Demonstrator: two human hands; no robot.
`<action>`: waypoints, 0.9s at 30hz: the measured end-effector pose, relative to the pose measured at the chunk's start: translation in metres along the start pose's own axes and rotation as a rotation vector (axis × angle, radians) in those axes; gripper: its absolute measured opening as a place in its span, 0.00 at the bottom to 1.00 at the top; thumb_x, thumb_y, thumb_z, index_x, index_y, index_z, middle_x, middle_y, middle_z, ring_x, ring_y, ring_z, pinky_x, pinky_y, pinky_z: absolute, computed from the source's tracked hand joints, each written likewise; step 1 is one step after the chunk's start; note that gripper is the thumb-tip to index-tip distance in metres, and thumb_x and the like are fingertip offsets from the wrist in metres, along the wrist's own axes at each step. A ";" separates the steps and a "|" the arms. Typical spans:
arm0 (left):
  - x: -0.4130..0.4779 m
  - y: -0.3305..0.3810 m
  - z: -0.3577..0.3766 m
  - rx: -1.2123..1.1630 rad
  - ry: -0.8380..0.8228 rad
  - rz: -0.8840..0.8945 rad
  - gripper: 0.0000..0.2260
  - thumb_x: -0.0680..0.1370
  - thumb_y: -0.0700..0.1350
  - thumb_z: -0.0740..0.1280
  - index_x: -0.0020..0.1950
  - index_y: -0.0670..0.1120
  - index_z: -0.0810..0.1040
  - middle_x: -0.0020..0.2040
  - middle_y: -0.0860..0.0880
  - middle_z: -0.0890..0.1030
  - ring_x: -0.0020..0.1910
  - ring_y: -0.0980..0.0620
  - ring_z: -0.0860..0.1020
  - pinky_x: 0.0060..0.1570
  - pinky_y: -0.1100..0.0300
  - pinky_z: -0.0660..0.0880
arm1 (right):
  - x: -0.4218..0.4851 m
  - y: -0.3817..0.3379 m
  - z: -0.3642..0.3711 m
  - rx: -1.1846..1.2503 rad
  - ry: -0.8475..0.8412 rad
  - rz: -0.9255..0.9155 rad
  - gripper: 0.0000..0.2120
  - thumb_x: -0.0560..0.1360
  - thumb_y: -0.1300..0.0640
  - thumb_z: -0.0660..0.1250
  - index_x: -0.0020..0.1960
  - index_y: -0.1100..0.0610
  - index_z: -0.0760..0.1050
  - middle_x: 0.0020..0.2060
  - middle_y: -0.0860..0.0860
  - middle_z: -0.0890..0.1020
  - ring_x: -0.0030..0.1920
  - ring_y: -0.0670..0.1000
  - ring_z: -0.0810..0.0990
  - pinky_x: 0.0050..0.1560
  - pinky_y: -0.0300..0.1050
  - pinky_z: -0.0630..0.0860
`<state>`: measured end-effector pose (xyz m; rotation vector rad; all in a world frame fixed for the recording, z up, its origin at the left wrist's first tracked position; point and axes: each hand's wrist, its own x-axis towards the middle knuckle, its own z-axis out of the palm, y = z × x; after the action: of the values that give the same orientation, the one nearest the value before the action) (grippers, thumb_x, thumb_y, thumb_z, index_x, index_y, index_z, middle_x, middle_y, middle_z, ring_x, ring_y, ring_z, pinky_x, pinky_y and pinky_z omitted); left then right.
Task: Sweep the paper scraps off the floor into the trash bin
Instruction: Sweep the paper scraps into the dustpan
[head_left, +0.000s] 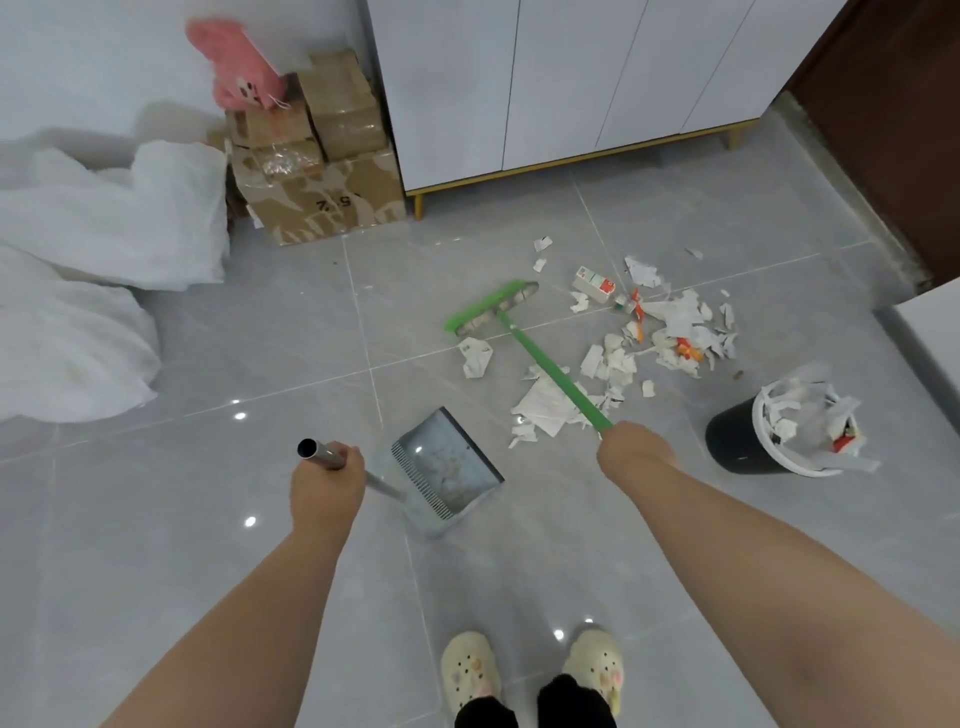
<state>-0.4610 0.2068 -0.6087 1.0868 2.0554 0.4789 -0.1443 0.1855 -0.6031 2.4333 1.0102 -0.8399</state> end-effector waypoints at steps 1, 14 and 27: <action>0.000 0.000 0.002 0.019 -0.010 -0.010 0.12 0.78 0.44 0.61 0.46 0.35 0.78 0.36 0.36 0.79 0.30 0.47 0.73 0.29 0.61 0.66 | 0.005 -0.014 0.000 0.003 -0.025 -0.023 0.16 0.77 0.60 0.58 0.64 0.59 0.72 0.60 0.54 0.77 0.60 0.56 0.77 0.57 0.46 0.73; -0.015 0.000 0.005 0.188 -0.262 0.087 0.10 0.76 0.42 0.60 0.43 0.37 0.77 0.31 0.47 0.71 0.31 0.48 0.68 0.33 0.59 0.65 | -0.027 0.053 0.058 -0.183 -0.286 -0.069 0.18 0.78 0.59 0.55 0.67 0.60 0.70 0.57 0.53 0.77 0.55 0.52 0.78 0.49 0.41 0.73; -0.070 0.004 0.028 0.334 -0.442 0.244 0.10 0.76 0.40 0.59 0.37 0.40 0.74 0.29 0.50 0.70 0.30 0.50 0.67 0.31 0.61 0.64 | -0.052 0.145 0.027 0.117 -0.146 0.052 0.05 0.77 0.61 0.56 0.48 0.60 0.69 0.34 0.53 0.72 0.33 0.52 0.73 0.28 0.39 0.66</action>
<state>-0.4128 0.1516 -0.5932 1.5000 1.6502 -0.0020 -0.0782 0.0469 -0.5736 2.4401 0.8634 -1.0690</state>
